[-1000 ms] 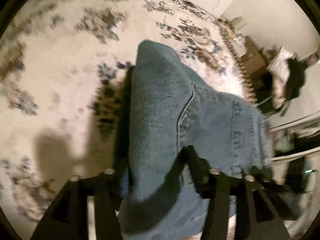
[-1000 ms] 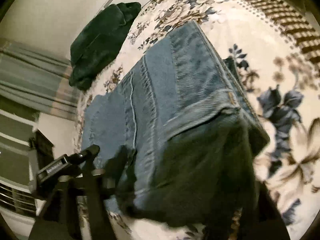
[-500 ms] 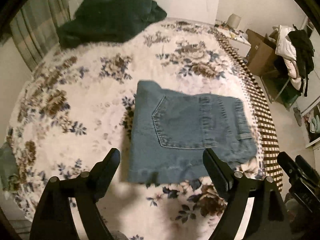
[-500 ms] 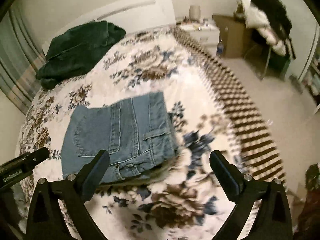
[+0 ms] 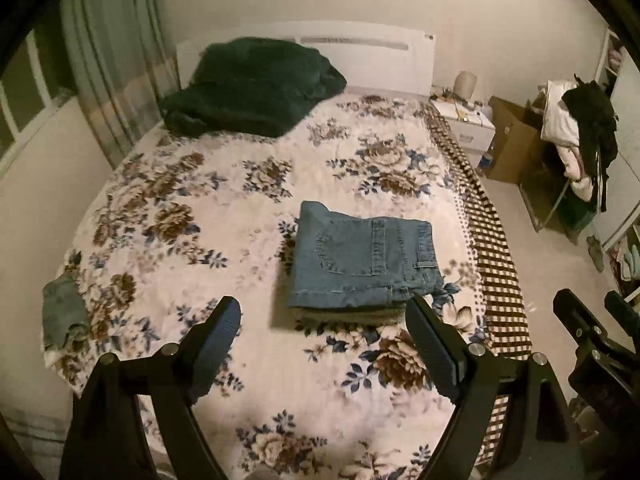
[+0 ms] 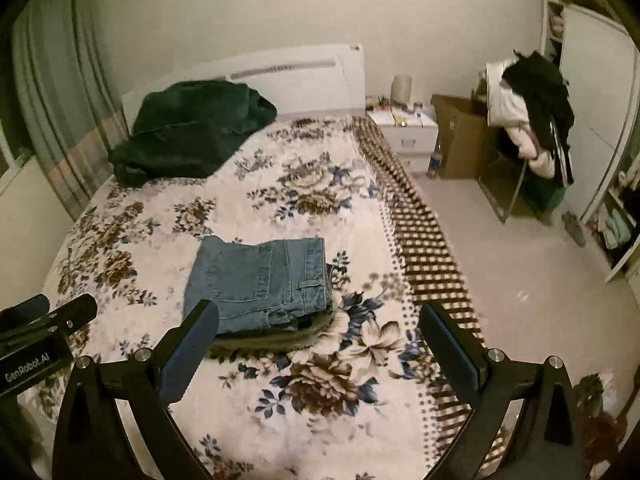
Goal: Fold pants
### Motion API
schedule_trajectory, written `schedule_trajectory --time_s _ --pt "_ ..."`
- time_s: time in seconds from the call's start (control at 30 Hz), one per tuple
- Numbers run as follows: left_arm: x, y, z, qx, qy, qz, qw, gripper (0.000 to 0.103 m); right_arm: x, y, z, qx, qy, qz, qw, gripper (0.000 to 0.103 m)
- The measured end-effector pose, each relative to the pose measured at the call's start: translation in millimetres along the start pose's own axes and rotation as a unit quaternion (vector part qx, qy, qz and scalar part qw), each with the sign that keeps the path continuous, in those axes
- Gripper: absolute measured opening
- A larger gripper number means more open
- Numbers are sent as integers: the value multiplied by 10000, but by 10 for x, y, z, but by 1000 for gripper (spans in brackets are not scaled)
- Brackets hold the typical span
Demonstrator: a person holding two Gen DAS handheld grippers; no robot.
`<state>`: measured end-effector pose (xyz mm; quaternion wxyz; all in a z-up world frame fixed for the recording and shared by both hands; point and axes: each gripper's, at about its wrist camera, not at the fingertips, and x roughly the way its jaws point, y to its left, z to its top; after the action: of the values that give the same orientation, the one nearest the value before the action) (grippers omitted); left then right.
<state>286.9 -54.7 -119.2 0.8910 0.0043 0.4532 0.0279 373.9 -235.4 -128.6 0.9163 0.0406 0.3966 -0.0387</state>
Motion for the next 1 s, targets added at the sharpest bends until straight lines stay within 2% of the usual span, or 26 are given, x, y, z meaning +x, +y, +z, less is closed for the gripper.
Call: schedule_trajectory --time_s 0.27,0.3,0.33,0.47,0.73,1.0 --pt "-864 -55 -192 -6 -467 130 9988 85 -1182 -7 -55 -157 -374 136 9991 102" --pt "-945 -66 -220 2 -507 108 9987 94 -1285 -7 -65 -174 -399 168 9989 102" --pt "-1028 -80 -252 17 -560 89 9984 98 -1418 -18 -78 -179 -418 198 9988 102" --pt "-1267 -114 -357 4 -710 84 9974 99 -1789 -46 -157 -217 -553 191 9981 103" --pt "-1507 -96 -515 -123 -773 166 9968 99 -2212 -149 -264 -283 -608 178 9976 103" --pt "-1649 -131 -575 -83 -883 259 9957 99 -2335 -244 -276 -235 -651 235 9973 103"
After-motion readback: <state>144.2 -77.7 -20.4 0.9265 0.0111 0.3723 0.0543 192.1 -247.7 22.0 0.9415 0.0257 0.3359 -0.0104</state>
